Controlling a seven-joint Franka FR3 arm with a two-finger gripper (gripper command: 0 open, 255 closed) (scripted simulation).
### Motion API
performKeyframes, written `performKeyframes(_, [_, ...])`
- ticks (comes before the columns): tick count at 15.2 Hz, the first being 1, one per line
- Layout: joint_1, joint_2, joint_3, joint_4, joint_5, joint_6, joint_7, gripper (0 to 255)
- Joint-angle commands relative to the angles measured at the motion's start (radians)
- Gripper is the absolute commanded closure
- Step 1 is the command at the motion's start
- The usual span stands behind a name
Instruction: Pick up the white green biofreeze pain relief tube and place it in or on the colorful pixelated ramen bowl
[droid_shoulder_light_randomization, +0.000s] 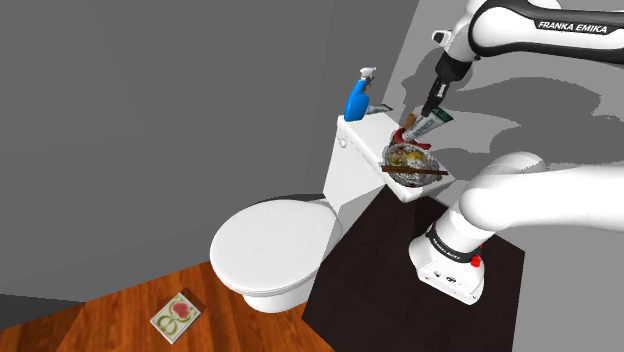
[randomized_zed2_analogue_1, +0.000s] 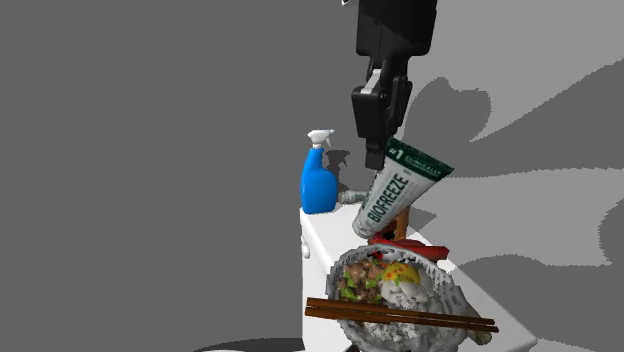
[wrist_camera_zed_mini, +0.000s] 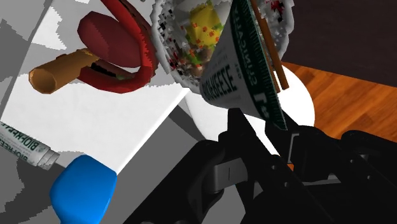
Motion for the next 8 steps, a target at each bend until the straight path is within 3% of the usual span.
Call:
performKeyframes(1, [-0.004, -0.001, -0.007, -0.028, -0.008, 0.027, 0.001, 255])
performKeyframes(8, [-0.016, 0.013, -0.035, -0.113, -0.036, 0.126, 0.006, 255])
